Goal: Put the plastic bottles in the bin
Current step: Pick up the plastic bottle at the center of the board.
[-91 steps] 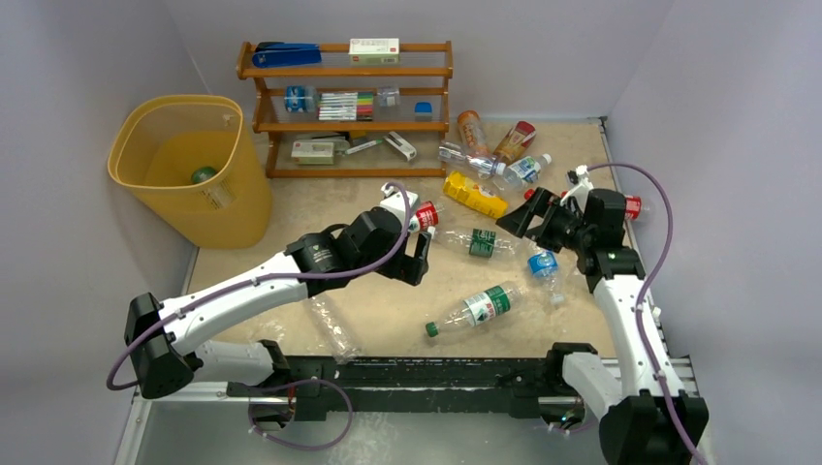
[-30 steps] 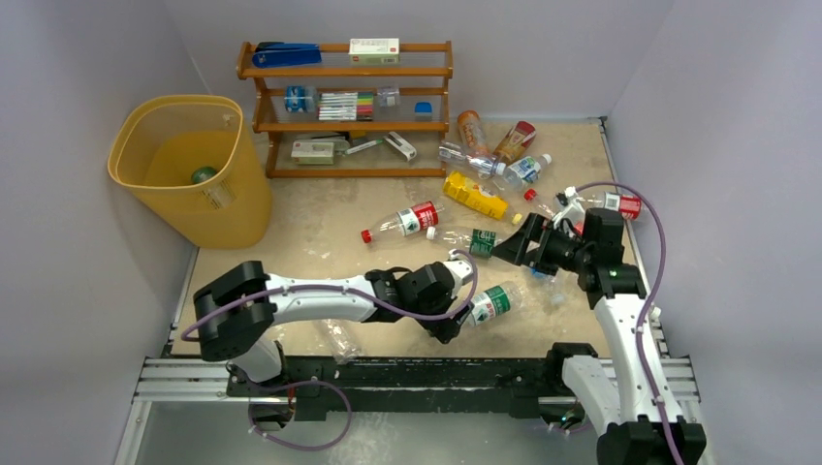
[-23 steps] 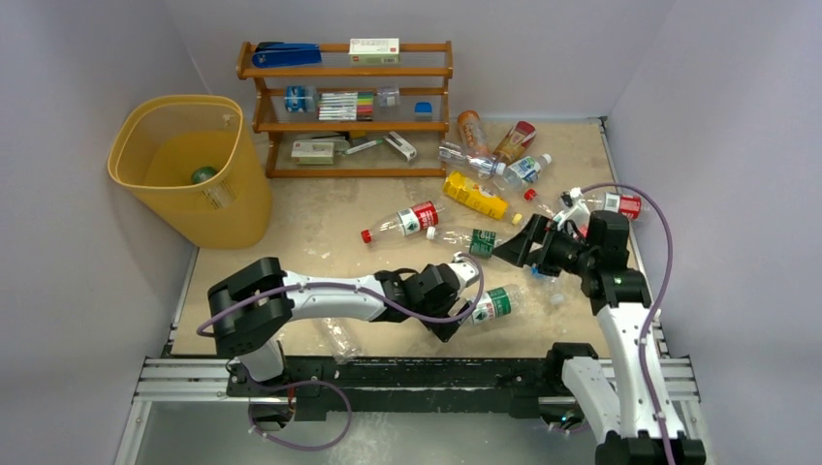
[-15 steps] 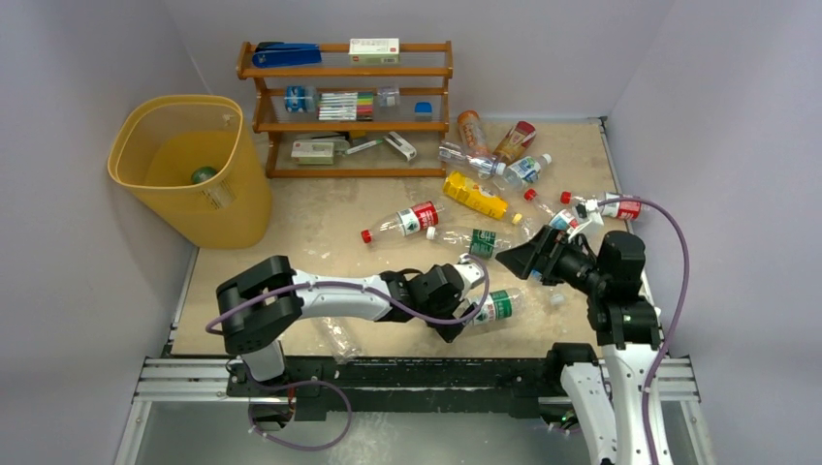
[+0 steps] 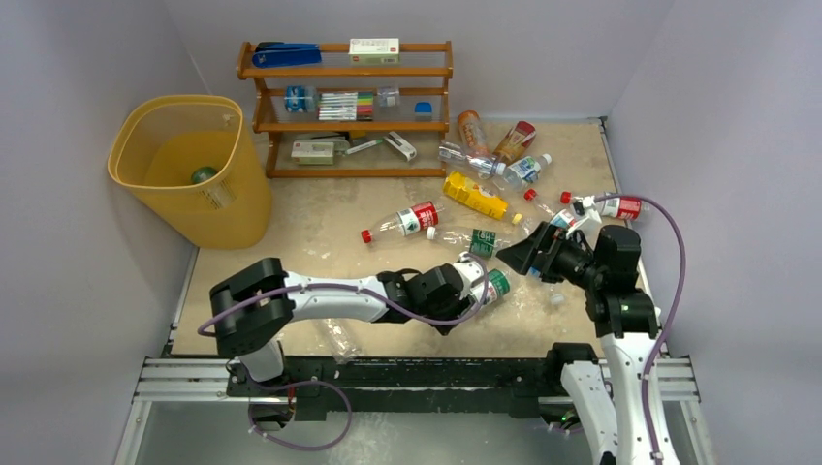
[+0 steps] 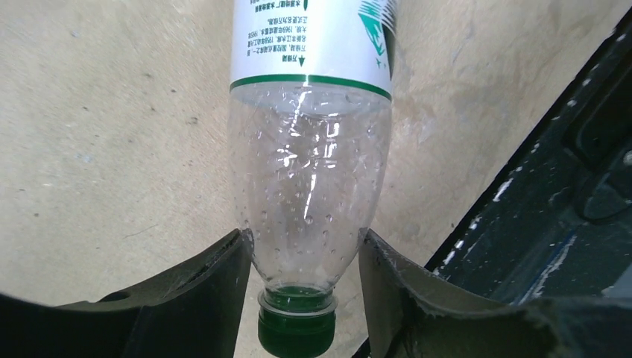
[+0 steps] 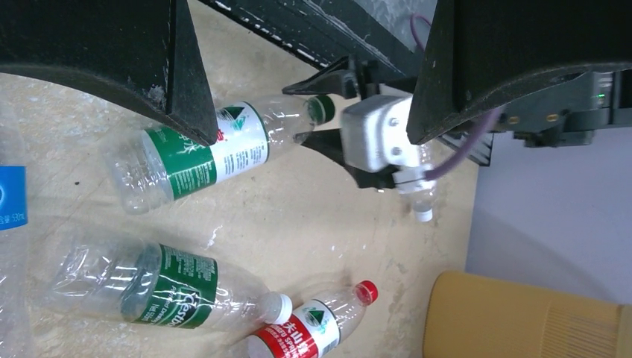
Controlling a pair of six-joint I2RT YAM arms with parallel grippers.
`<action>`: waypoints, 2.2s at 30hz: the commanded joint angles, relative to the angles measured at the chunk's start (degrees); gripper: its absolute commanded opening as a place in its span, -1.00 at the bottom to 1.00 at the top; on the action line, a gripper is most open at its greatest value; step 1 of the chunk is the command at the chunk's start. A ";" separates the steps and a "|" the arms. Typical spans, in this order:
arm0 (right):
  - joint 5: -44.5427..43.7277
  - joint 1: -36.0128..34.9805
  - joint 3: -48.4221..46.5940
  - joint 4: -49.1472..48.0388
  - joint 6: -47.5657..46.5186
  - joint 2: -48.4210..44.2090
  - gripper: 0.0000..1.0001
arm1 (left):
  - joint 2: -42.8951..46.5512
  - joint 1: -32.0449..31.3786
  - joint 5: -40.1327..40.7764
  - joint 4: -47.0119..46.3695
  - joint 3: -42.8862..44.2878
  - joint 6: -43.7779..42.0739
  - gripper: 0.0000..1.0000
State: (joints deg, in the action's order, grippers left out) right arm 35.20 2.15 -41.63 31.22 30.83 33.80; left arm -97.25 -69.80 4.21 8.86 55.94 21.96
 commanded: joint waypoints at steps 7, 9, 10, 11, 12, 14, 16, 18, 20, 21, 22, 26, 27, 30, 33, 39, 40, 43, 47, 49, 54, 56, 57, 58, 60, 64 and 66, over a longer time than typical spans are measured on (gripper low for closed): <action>-0.87 -0.09 -2.57 0.65 -2.73 1.49 1.00 | 15.44 -0.16 6.28 2.68 -0.40 5.49 0.03; -1.28 -0.04 -4.25 2.15 -2.67 0.99 1.00 | 18.71 -0.16 7.81 4.35 -0.25 6.54 0.03; -1.42 -0.09 -4.96 2.91 -2.65 0.76 1.00 | 20.11 -0.09 8.40 5.19 -0.06 6.85 0.03; -1.58 -0.01 -5.55 3.53 -2.65 0.41 1.00 | 21.46 -0.08 9.22 5.81 0.14 7.13 0.03; -1.69 -0.04 -5.83 4.10 -2.65 0.01 1.00 | 22.57 -0.03 9.98 6.50 0.28 7.48 0.03; -2.01 -0.04 -6.10 4.81 -2.37 -1.27 1.00 | 24.06 0.61 10.68 8.34 1.37 8.08 0.02; -1.71 -0.03 -5.69 4.61 -1.73 -2.37 1.00 | 24.99 1.05 11.60 10.38 2.62 8.31 0.01; -1.40 -0.04 -5.21 4.42 -1.34 -2.93 1.00 | 25.84 1.51 12.77 12.19 4.08 8.24 0.01; -1.13 -0.07 -4.85 4.27 -1.37 -2.91 1.00 | 26.65 2.57 13.14 14.03 5.80 8.26 0.00; -1.10 -0.07 -4.68 4.14 -1.65 -2.68 1.00 | 27.05 3.04 13.33 14.51 6.14 8.28 -0.01; -1.03 -0.07 -4.53 3.88 -1.98 -2.38 1.00 | 27.41 3.58 13.46 14.67 6.22 8.17 -0.01; 0.15 -0.10 -2.01 1.94 -2.74 -1.15 1.00 | 26.96 5.54 9.51 14.32 4.35 7.87 0.16; 0.62 -0.05 -1.18 1.44 -2.68 -1.04 1.00 | 26.56 5.55 8.37 14.00 3.39 7.88 0.29; 1.06 -0.07 0.80 0.68 -1.99 -2.08 1.00 | 26.64 4.97 2.30 9.56 -0.88 8.89 0.52; 2.10 -0.07 3.31 -0.58 -0.84 -3.82 1.00 | 25.94 3.46 0.46 5.19 -4.42 10.14 0.59; 9.30 -0.07 5.72 3.94 -7.16 -2.99 1.00 | 26.14 1.09 0.66 3.96 -8.28 13.28 0.60; 9.62 -0.07 6.52 5.34 -8.28 -3.07 1.00 | 27.14 1.07 0.94 4.13 -9.06 14.17 0.60; 10.00 -0.01 9.48 7.03 -8.97 -5.00 1.00 | 30.89 0.61 1.18 4.30 -10.69 15.82 0.60; 8.10 -0.07 12.94 6.29 -5.62 -8.74 1.00 | 30.21 -1.02 0.93 0.98 -12.26 14.84 0.62; 8.24 -0.04 13.81 4.71 -3.75 -9.41 1.00 | 26.55 -2.33 0.41 0.42 -10.37 12.66 0.63; 5.03 -0.01 9.45 5.23 -2.51 -8.85 1.00 | 16.69 -5.83 1.85 1.07 -3.91 6.77 0.64; 3.92 -0.07 6.42 6.12 -2.32 -8.31 1.00 | 13.88 -6.09 3.26 1.58 -2.58 4.21 0.64; 3.84 -0.10 2.88 6.39 -0.90 -7.98 1.00 | 11.36 -6.14 5.33 2.71 -0.89 1.48 0.64; 4.01 0.02 1.37 6.44 -0.40 -7.89 1.00 | 10.50 -6.14 5.85 2.80 -0.33 0.55 0.64; 4.15 -0.04 -1.36 6.85 0.03 -7.56 1.00 | 8.98 -6.14 6.99 3.79 1.21 -0.85 0.64; 3.82 -0.04 -5.04 8.56 -0.07 -7.37 1.00 | 6.95 -6.23 8.02 5.50 3.95 -2.20 0.64; 3.78 -0.05 -5.97 9.28 0.02 -7.63 1.00 | 7.20 -6.35 8.05 5.59 4.76 -2.52 0.64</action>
State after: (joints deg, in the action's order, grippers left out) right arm 39.53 2.15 -44.82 38.74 29.87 26.17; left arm -90.26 -75.85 10.33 13.80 57.19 22.65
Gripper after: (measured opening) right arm 0.998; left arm 0.820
